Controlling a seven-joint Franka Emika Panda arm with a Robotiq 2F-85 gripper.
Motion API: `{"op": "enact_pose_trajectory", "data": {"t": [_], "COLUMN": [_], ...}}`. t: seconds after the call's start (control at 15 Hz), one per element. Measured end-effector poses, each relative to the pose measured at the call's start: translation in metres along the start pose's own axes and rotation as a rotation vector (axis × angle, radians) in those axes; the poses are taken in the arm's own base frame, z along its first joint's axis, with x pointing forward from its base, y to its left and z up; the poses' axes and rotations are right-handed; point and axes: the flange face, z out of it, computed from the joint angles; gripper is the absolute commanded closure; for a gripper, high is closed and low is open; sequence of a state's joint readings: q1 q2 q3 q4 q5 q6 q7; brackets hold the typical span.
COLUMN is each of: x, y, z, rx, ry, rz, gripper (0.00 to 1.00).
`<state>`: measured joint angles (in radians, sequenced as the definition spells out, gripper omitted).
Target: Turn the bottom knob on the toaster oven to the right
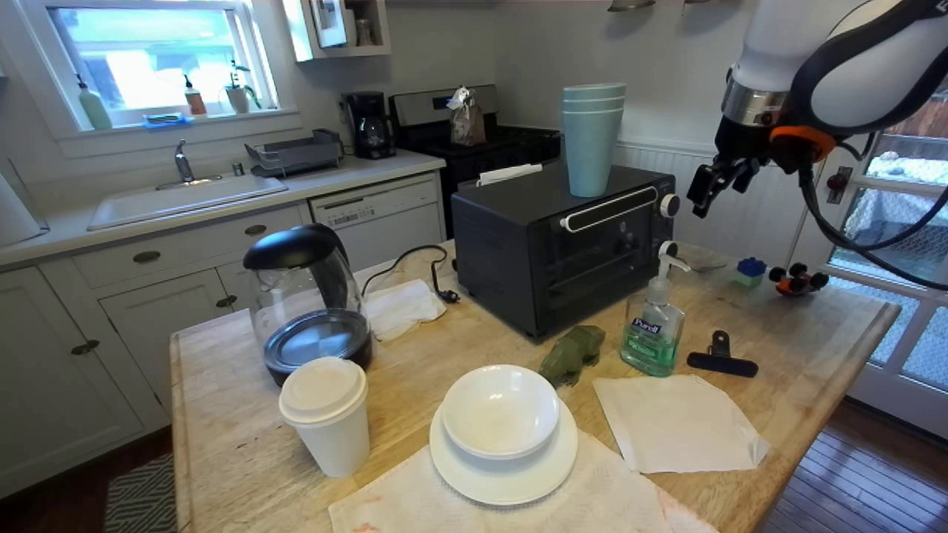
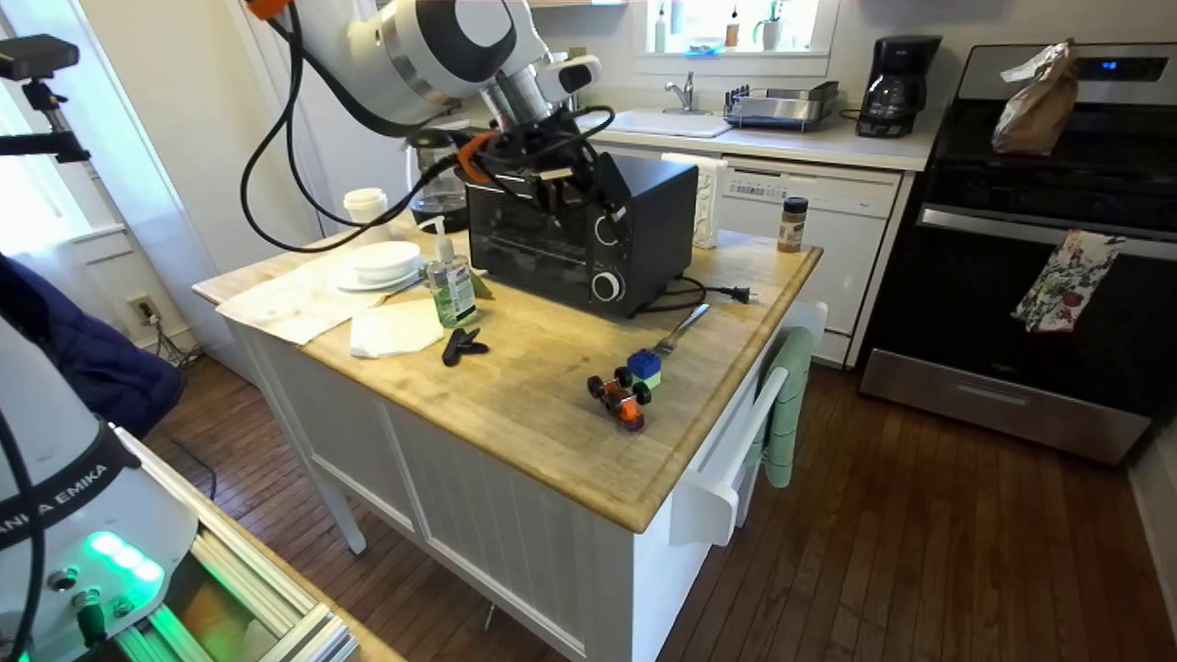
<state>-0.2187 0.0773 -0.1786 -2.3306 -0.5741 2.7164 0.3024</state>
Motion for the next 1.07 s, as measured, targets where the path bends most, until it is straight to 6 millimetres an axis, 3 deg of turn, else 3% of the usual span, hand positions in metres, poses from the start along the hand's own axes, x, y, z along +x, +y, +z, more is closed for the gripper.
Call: {"op": "enact_pose_trajectory", "data": {"t": [1.07], "x": [-0.006], "y": [0.025], "z": [-0.053], "rx": [0.065], "ry": [-0.034], "rz": [-0.013], "gripper": [0.0]}}
